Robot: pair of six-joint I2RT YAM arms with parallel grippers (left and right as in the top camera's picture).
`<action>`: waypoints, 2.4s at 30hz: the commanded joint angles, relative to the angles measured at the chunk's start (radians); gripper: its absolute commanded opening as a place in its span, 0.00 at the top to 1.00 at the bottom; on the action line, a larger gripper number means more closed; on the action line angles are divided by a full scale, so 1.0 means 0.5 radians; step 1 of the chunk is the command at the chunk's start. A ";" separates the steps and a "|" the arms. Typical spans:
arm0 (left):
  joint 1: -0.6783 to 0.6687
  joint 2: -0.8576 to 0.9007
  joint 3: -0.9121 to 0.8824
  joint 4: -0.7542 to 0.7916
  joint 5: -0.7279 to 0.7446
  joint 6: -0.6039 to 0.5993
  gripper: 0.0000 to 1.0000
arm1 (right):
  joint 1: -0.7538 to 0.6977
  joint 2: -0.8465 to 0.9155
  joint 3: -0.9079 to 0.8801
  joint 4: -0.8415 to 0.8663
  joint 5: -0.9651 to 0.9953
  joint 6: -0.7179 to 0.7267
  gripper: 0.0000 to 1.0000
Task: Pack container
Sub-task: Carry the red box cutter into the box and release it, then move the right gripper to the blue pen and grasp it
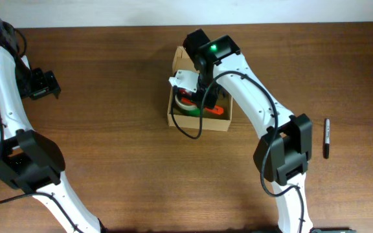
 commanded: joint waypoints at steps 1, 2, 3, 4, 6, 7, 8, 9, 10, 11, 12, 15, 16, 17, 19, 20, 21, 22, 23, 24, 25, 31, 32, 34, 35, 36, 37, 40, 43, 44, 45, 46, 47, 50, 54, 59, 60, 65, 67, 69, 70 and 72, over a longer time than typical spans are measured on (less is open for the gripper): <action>0.007 0.009 -0.008 -0.001 0.013 0.024 0.00 | 0.035 0.078 -0.014 -0.021 -0.041 -0.052 0.96; 0.007 0.009 -0.008 -0.001 0.013 0.024 0.00 | 0.042 0.085 -0.014 -0.021 -0.041 -0.052 0.96; 0.007 0.009 -0.008 -0.001 0.013 0.024 0.00 | 0.049 0.092 -0.014 -0.021 -0.042 -0.052 0.96; 0.007 0.009 -0.008 -0.001 0.013 0.024 0.00 | 0.054 0.105 -0.014 -0.021 -0.042 -0.057 0.96; 0.007 0.009 -0.008 -0.001 0.013 0.024 0.00 | 0.076 0.122 -0.014 -0.034 -0.041 -0.058 0.96; 0.007 0.009 -0.008 -0.001 0.013 0.024 0.00 | 0.082 0.131 -0.014 -0.040 -0.041 -0.058 0.96; 0.007 0.009 -0.008 -0.001 0.013 0.024 0.00 | 0.090 0.140 -0.014 -0.046 -0.041 -0.058 0.96; 0.007 0.009 -0.008 -0.001 0.013 0.024 0.00 | 0.103 0.151 -0.014 -0.053 -0.041 -0.058 0.96; 0.007 0.009 -0.008 -0.001 0.013 0.024 0.00 | 0.111 0.155 -0.014 -0.056 -0.041 -0.058 0.96; 0.007 0.009 -0.008 -0.001 0.014 0.024 0.00 | 0.117 0.161 -0.014 -0.056 -0.041 -0.058 0.96; 0.007 0.009 -0.008 -0.001 0.013 0.024 0.00 | 0.130 0.167 -0.014 -0.056 -0.040 -0.058 0.96; 0.007 0.009 -0.008 -0.001 0.013 0.024 0.00 | 0.153 0.183 -0.014 -0.062 -0.017 -0.056 0.96; 0.007 0.009 -0.008 -0.001 0.013 0.024 0.00 | 0.157 0.185 -0.014 -0.062 -0.001 -0.050 0.96; 0.007 0.009 -0.008 -0.001 0.013 0.024 0.00 | 0.157 0.185 -0.014 -0.061 0.010 -0.049 0.96; 0.007 0.009 -0.008 -0.001 0.013 0.024 0.00 | 0.156 0.185 -0.014 -0.061 0.014 -0.040 0.87; 0.007 0.009 -0.008 -0.001 0.013 0.024 0.00 | 0.156 0.185 -0.014 -0.060 0.015 -0.035 0.83; 0.007 0.009 -0.008 -0.001 0.013 0.024 0.00 | 0.153 0.185 -0.014 -0.060 0.014 -0.034 0.80; 0.007 0.009 -0.008 -0.001 0.013 0.024 0.00 | 0.153 0.185 -0.014 -0.060 0.014 -0.034 0.78; 0.007 0.009 -0.008 -0.001 0.013 0.024 0.00 | 0.153 0.185 -0.014 -0.060 0.014 -0.034 0.72; 0.007 0.009 -0.008 -0.001 0.013 0.024 0.00 | 0.153 0.185 -0.014 -0.056 0.013 -0.034 0.70; 0.007 0.009 -0.008 -0.001 0.013 0.024 0.00 | 0.153 0.185 -0.014 -0.053 0.013 -0.034 0.69; 0.007 0.009 -0.008 -0.001 0.013 0.024 0.00 | 0.147 0.130 -0.014 -0.038 0.043 0.021 0.56; 0.007 0.009 -0.008 -0.001 0.013 0.024 0.00 | 0.147 0.102 -0.014 -0.030 0.083 0.053 0.52; 0.007 0.009 -0.008 -0.001 0.013 0.024 0.00 | 0.147 0.032 -0.013 -0.005 0.192 0.129 0.51; 0.007 0.009 -0.008 -0.001 0.013 0.024 0.00 | 0.146 -0.011 -0.013 0.002 0.233 0.153 0.51; 0.007 0.009 -0.008 -0.001 0.013 0.024 0.00 | 0.143 -0.074 -0.013 0.014 0.266 0.169 0.51; 0.007 0.009 -0.008 -0.001 0.013 0.024 0.00 | 0.137 -0.149 -0.013 0.029 0.295 0.198 0.51; 0.007 0.009 -0.008 -0.001 0.013 0.024 0.00 | 0.105 -0.374 -0.014 0.086 0.403 0.318 0.46; 0.007 0.009 -0.008 -0.001 0.013 0.024 0.00 | 0.014 -0.657 -0.014 0.135 0.457 0.413 0.42; 0.007 0.009 -0.008 -0.001 0.013 0.024 0.00 | -0.036 -0.756 -0.016 0.150 0.455 0.445 0.42; 0.007 0.009 -0.008 -0.001 0.013 0.024 0.00 | -0.088 -0.844 -0.028 0.170 0.455 0.480 0.42; 0.007 0.009 -0.008 -0.001 0.013 0.024 0.00 | -0.166 -0.966 -0.072 0.209 0.449 0.511 0.41; 0.007 0.009 -0.008 -0.001 0.013 0.024 0.00 | -0.238 -1.073 -0.136 0.256 0.444 0.531 0.39; 0.007 0.009 -0.008 -0.001 0.013 0.024 0.00 | -0.524 -1.433 -0.486 0.473 0.411 0.552 0.34; 0.007 0.009 -0.008 -0.001 0.013 0.024 0.00 | -0.990 -1.736 -1.025 0.841 0.397 0.891 0.34; 0.007 0.009 -0.008 -0.001 0.013 0.024 0.00 | -1.343 -1.657 -1.444 0.893 0.260 1.238 0.39; 0.007 0.009 -0.008 -0.001 0.013 0.024 0.00 | -1.376 -1.606 -1.507 0.906 0.259 1.273 0.39; 0.007 0.009 -0.008 -0.001 0.013 0.024 0.00 | -1.422 -1.294 -1.599 0.936 0.253 1.278 0.38; 0.007 0.009 -0.008 -0.001 0.013 0.024 0.00 | -1.422 -1.171 -1.599 0.932 0.253 1.278 0.37; 0.007 0.009 -0.008 -0.001 0.013 0.024 0.00 | -1.431 -1.055 -1.599 0.909 0.253 1.277 0.37; 0.007 0.009 -0.008 -0.001 0.013 0.024 0.00 | -1.437 -1.009 -1.599 0.899 0.253 1.277 0.37; 0.007 0.009 -0.008 -0.001 0.013 0.024 0.00 | -1.460 -0.916 -1.599 0.866 0.253 1.276 0.37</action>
